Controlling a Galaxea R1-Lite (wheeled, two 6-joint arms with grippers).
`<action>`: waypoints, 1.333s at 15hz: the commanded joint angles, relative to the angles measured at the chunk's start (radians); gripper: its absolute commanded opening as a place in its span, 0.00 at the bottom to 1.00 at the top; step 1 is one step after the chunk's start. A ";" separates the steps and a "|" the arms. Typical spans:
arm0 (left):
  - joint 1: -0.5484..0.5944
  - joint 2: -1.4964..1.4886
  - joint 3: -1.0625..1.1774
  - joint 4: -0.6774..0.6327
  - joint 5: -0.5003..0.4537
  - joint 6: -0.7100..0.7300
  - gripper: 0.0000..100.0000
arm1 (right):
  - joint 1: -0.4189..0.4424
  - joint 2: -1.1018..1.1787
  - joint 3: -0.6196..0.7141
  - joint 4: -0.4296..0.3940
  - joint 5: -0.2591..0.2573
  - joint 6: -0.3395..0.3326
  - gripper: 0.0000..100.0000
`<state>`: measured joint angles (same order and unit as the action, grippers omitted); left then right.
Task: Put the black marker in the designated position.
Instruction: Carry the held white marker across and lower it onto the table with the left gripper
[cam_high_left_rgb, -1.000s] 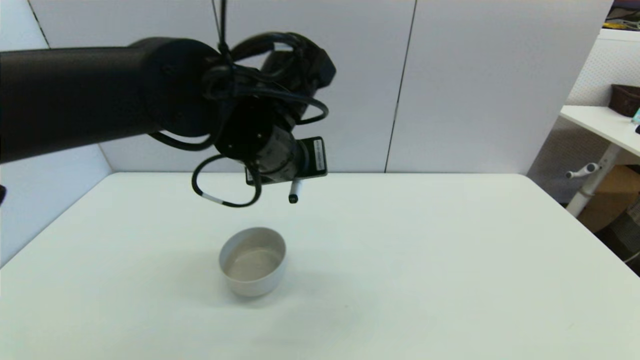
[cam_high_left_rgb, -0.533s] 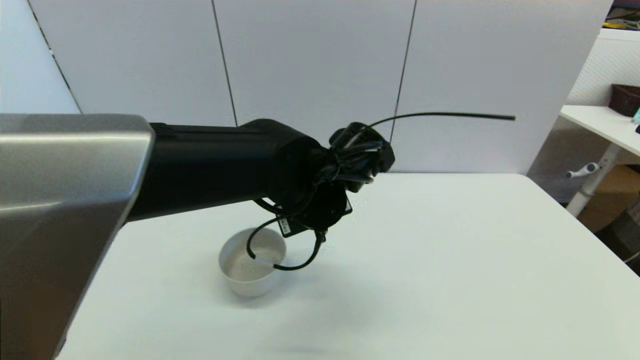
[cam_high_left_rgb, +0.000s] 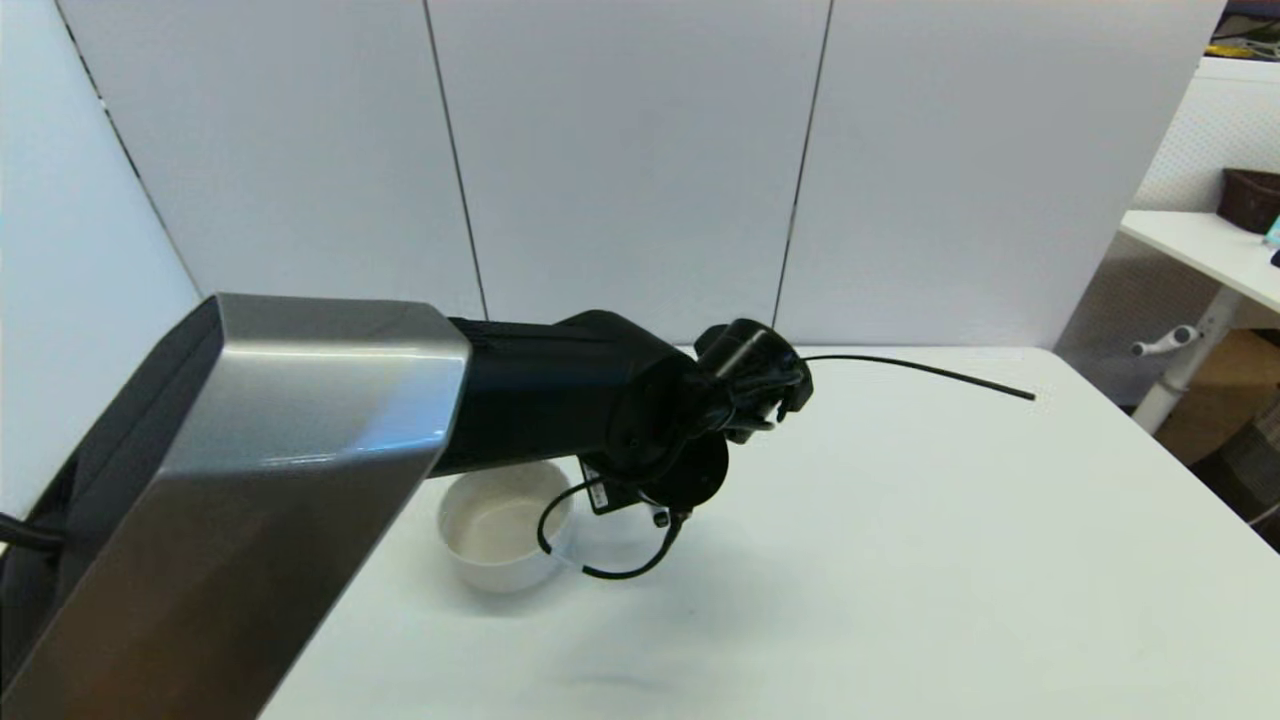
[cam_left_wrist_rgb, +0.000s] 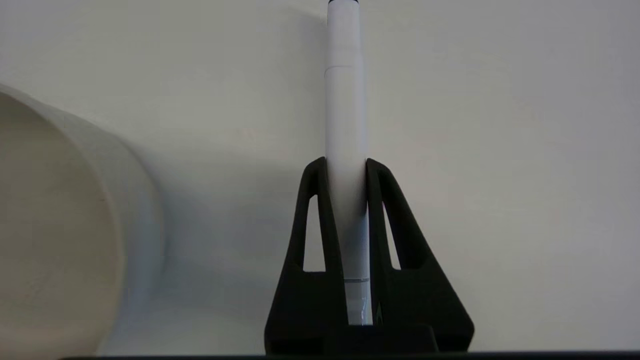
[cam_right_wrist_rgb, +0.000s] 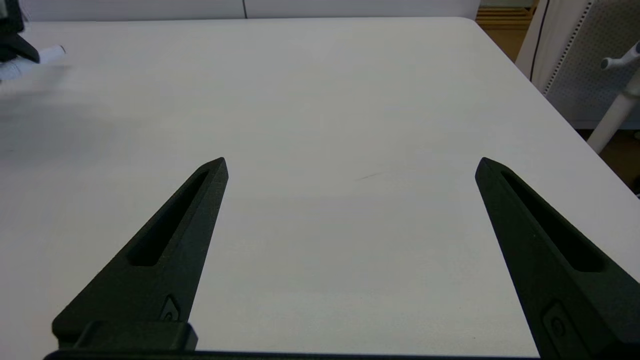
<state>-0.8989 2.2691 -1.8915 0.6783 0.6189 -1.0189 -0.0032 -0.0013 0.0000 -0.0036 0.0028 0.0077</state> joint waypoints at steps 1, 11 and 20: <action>0.000 0.032 0.002 -0.008 0.004 -0.003 0.00 | 0.000 0.001 0.000 0.001 0.000 0.000 1.00; 0.000 0.036 0.000 -0.008 0.002 0.000 0.00 | 0.000 0.001 0.000 0.001 0.000 0.000 1.00; 0.000 0.003 -0.008 -0.008 0.016 0.016 1.00 | 0.000 0.001 0.000 0.001 0.000 0.000 1.00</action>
<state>-0.8989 2.2991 -1.8934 0.6653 0.6211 -1.0015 -0.0032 -0.0013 0.0000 -0.0032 0.0028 0.0072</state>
